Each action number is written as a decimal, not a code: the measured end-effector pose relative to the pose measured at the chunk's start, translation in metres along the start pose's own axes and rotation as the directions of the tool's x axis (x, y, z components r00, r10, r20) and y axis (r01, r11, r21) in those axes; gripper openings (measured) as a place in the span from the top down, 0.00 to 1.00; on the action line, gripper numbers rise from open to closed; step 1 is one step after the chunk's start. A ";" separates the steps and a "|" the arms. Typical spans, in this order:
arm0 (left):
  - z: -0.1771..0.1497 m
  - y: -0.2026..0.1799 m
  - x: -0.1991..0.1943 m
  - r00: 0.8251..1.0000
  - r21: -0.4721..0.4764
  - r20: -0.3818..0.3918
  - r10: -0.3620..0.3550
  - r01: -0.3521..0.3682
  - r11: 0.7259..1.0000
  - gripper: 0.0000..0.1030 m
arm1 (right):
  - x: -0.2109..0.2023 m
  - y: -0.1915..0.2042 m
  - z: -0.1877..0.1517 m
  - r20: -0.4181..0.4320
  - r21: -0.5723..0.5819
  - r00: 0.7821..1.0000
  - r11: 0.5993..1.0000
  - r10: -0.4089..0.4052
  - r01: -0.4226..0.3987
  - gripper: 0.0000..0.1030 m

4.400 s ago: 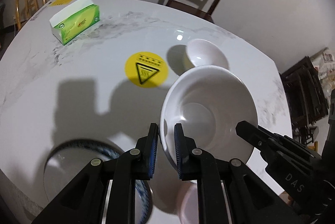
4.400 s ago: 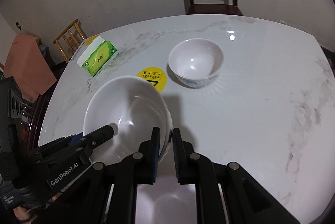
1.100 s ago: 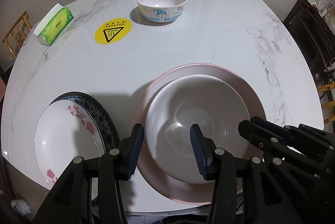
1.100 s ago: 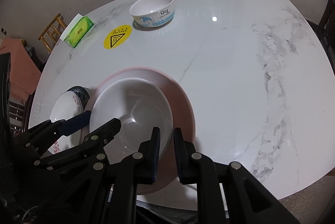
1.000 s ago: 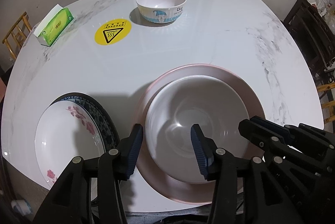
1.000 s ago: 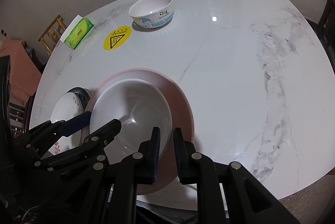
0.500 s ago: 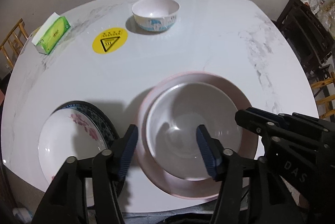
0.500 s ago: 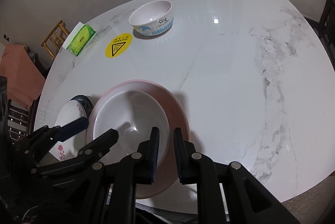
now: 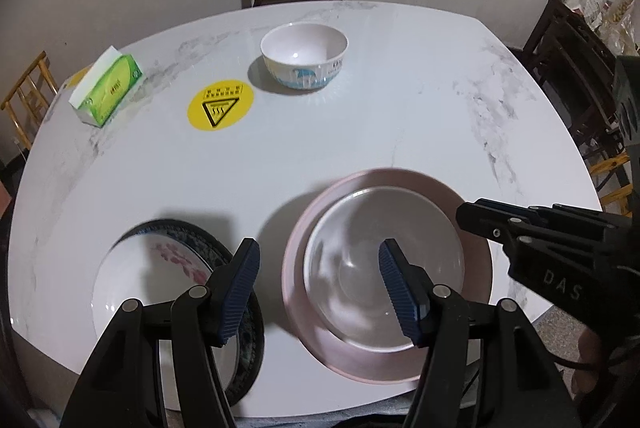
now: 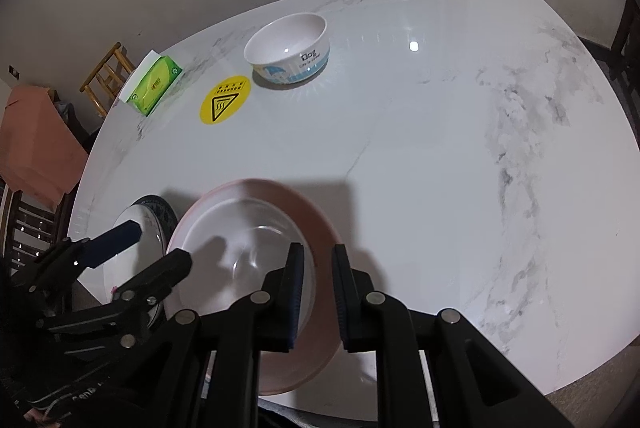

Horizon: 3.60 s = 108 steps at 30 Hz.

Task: Organize plates and bowls
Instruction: 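Move both tools to the small white 'Dog' bowl, then close both tools on the rim of the 'Dog' bowl, then lift the 'Dog' bowl with both tools and carry it over the pink bowl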

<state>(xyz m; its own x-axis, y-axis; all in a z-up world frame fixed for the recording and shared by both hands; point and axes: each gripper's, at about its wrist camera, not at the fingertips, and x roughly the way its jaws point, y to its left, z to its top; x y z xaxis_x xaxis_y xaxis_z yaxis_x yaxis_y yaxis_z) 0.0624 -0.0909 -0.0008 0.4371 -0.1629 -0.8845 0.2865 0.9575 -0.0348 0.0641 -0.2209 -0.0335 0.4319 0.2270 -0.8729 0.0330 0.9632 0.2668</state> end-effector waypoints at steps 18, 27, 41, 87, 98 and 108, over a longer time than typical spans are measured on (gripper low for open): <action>0.034 0.033 0.025 0.991 -0.026 0.061 0.117 -0.115 0.993 0.40 | 0.014 -0.026 0.050 0.033 -0.057 0.999 0.998 -0.015 0.017 0.85; 0.060 0.051 0.055 0.989 -0.051 0.023 0.147 -0.146 0.988 0.39 | 0.031 -0.032 0.090 0.034 -0.078 0.999 0.997 -0.009 0.012 0.85; 0.129 0.097 0.100 0.999 -0.206 -0.013 0.039 -0.041 0.978 0.39 | 0.074 -0.034 0.162 0.045 -0.078 0.998 0.996 0.050 -0.046 0.85; 0.174 0.097 0.156 0.988 -0.329 -0.072 -0.137 0.107 0.938 0.90 | 0.127 -0.008 0.200 -0.010 -0.047 0.999 0.998 0.046 -0.047 0.89; 0.156 0.080 0.126 0.988 -0.294 -0.060 -0.142 0.118 0.949 0.90 | 0.093 -0.010 0.174 0.007 -0.040 0.999 0.998 0.044 -0.044 0.89; 0.137 0.069 0.088 0.990 -0.264 -0.035 -0.138 0.124 0.956 0.90 | 0.055 -0.002 0.151 0.036 -0.054 0.998 0.998 0.042 -0.040 0.89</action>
<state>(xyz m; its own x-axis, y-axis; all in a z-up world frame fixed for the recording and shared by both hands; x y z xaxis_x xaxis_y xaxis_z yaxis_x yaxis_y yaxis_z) 0.2379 -0.0723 -0.0176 0.3635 -0.2848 -0.8870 0.1026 0.9586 -0.2657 0.2238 -0.2321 -0.0201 0.4648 0.2623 -0.8457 -0.0334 0.9596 0.2792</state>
